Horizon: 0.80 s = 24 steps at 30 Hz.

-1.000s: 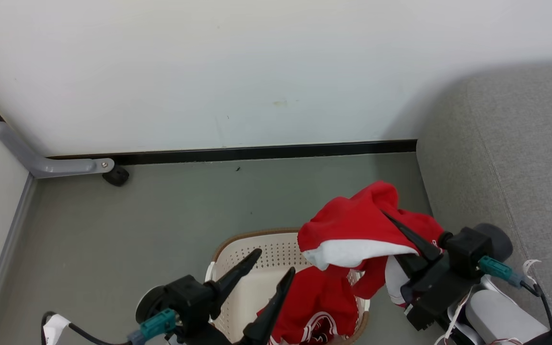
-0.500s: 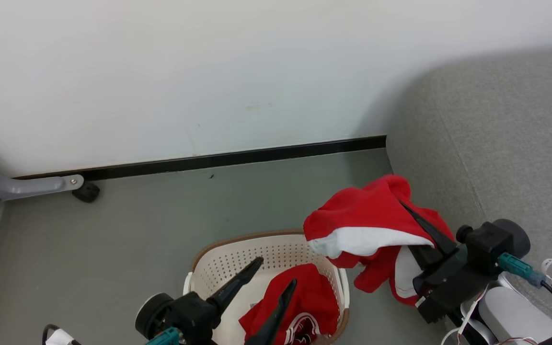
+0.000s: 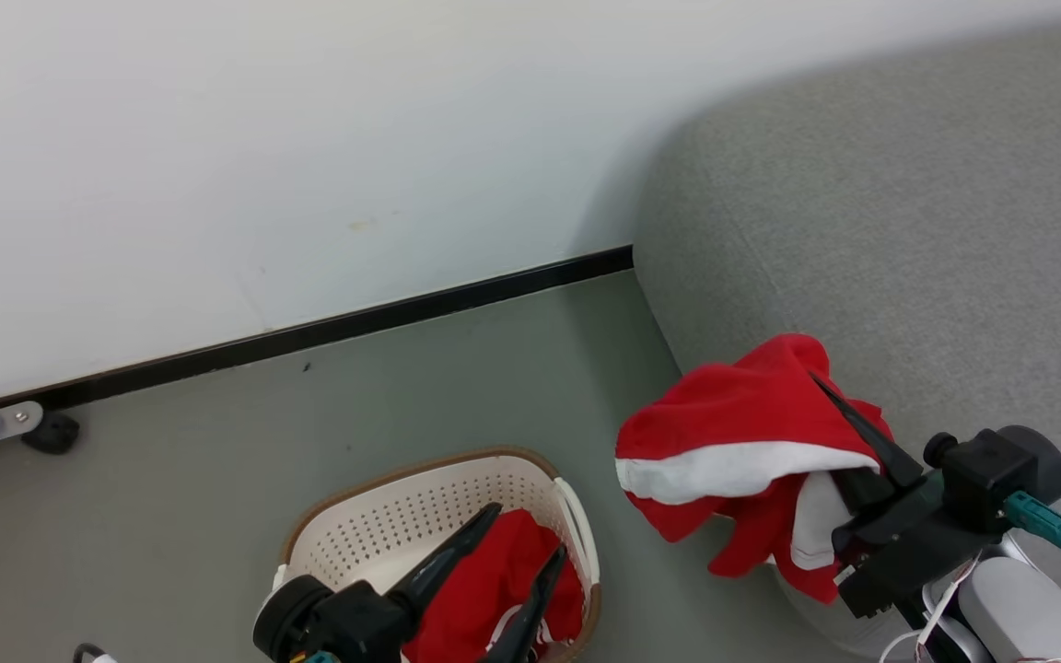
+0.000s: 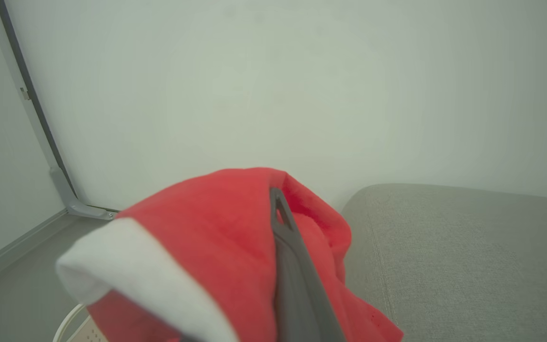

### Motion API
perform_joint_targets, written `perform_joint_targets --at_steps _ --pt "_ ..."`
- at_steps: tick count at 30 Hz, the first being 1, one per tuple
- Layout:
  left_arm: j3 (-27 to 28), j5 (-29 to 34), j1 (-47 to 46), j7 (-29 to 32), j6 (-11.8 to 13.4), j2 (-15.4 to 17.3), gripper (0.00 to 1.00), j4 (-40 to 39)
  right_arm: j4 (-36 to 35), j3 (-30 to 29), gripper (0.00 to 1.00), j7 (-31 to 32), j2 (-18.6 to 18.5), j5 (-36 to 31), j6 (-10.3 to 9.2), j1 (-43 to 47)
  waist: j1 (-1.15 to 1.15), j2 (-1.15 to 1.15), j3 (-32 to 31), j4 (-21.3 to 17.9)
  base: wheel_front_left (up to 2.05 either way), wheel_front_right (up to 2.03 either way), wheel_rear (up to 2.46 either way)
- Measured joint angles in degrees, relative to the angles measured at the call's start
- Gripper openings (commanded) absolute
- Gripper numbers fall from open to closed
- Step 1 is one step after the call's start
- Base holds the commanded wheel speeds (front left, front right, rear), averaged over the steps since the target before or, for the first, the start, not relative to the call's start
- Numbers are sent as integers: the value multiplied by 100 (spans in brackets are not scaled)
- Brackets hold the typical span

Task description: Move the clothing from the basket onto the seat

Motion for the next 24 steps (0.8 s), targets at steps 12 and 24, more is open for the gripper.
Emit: perform_joint_targets --at_steps 12,24 --pt "0 52 8 -102 9 3 100 -15 -233 -382 0 0 -174 0 -183 289 0 0 67 -660 0 0 0" --pt "-179 60 14 -115 1 -54 100 -51 -558 -1090 0 -1 -378 172 -352 510 0 0 247 -868 0 0 0"
